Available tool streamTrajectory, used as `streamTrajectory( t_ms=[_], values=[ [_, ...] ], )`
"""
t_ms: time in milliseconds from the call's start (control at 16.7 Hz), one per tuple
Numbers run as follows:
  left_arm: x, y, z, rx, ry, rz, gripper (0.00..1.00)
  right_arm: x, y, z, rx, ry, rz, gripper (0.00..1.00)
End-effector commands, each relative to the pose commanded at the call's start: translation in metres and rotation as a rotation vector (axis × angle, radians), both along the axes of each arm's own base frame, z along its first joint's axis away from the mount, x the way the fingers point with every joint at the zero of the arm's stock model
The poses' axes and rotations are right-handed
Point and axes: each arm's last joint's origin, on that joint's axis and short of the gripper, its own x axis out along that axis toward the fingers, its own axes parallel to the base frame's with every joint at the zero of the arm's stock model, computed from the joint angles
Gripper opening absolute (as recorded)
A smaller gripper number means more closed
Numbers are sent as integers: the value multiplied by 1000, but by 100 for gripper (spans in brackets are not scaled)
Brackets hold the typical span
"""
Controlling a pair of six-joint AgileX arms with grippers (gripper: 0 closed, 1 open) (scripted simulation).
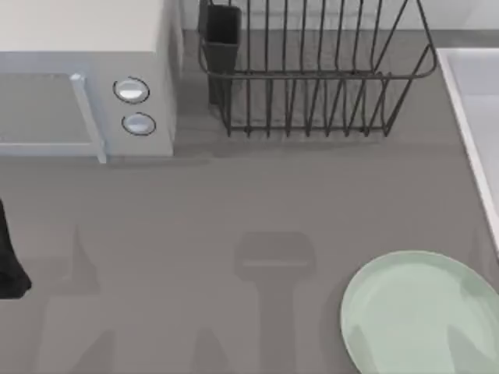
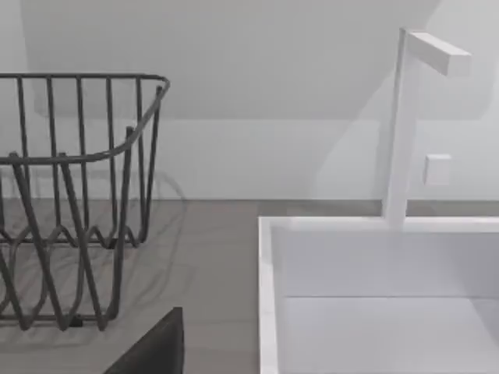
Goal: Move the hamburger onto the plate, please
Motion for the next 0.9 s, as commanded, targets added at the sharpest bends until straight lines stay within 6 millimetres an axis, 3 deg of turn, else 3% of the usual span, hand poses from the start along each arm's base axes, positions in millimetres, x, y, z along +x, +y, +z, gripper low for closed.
streamTrajectory(
  t_ms=[180,360,600,900],
  values=[
    [0,0,0,0,0,0,100,0,0,1,-5,16,-2,100],
    [0,0,0,0,0,0,100,2,-1,8,-37,137,-10,100],
    [0,0,0,0,0,0,100,14,-4,17,-104,465,-10,100],
    [0,0,0,0,0,0,100,44,-10,22,-174,989,45,100]
  ],
)
